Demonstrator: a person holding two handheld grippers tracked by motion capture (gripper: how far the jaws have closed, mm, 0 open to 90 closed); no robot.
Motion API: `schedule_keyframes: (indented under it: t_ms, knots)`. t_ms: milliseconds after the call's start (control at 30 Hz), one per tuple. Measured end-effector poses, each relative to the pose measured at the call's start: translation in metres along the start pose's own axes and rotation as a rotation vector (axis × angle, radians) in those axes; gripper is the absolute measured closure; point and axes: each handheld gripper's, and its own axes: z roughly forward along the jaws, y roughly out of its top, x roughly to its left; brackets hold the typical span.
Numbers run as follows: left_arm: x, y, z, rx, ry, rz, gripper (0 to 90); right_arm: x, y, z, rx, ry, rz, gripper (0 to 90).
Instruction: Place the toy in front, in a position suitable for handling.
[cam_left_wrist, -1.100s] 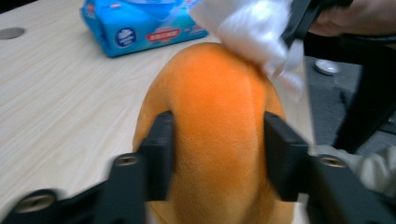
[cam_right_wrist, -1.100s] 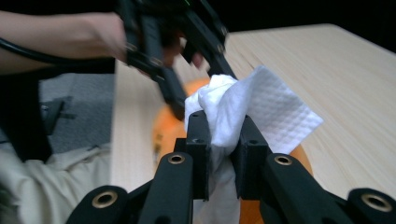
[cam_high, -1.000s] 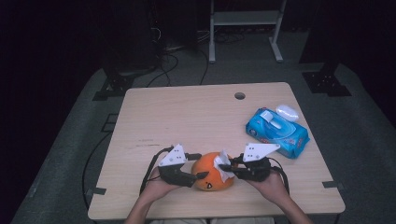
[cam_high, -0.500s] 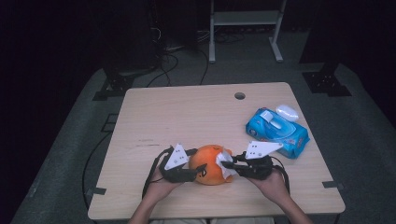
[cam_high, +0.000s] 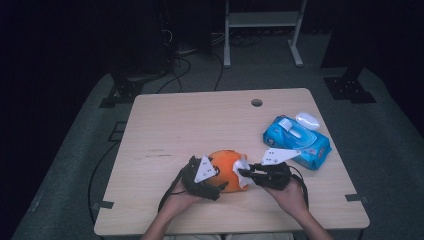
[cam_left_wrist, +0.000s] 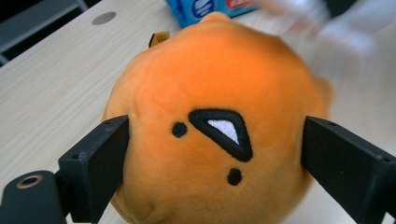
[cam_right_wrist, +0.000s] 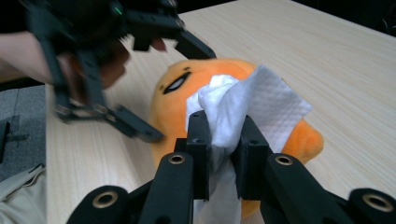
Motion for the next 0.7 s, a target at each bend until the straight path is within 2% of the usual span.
schedule_keyframes:
  t_ms: [67, 133, 233, 333, 467, 567, 700]
  knots:
    - [0.000, 0.001, -0.001, -0.004, 0.012, 0.011, 29.1, -0.004, -0.002, -0.006, -0.001, 0.000, 0.011, 77.6]
    - [0.000, 0.002, -0.002, -0.010, 0.020, 0.020, 39.5, -0.010, -0.006, -0.010, 0.007, -0.005, 0.029, 77.6]
    - [-0.001, 0.003, -0.004, -0.048, 0.031, -0.005, 48.8, -0.019, -0.013, -0.016, 0.023, -0.017, 0.055, 77.6]
    - [0.002, 0.003, -0.003, -0.080, 0.044, -0.054, 51.0, -0.024, -0.017, -0.024, 0.035, -0.037, 0.058, 77.5]
    - [0.001, 0.002, -0.001, -0.090, 0.057, -0.061, 49.3, -0.034, -0.026, -0.037, 0.055, -0.081, 0.072, 77.5]
    - [0.000, 0.004, -0.002, -0.094, 0.101, -0.040, 49.4, -0.042, -0.035, -0.044, 0.067, -0.103, 0.094, 77.5]
    - [0.004, 0.001, -0.001, -0.103, 0.103, -0.079, 49.4, -0.046, -0.043, -0.050, 0.084, -0.107, 0.106, 77.5]
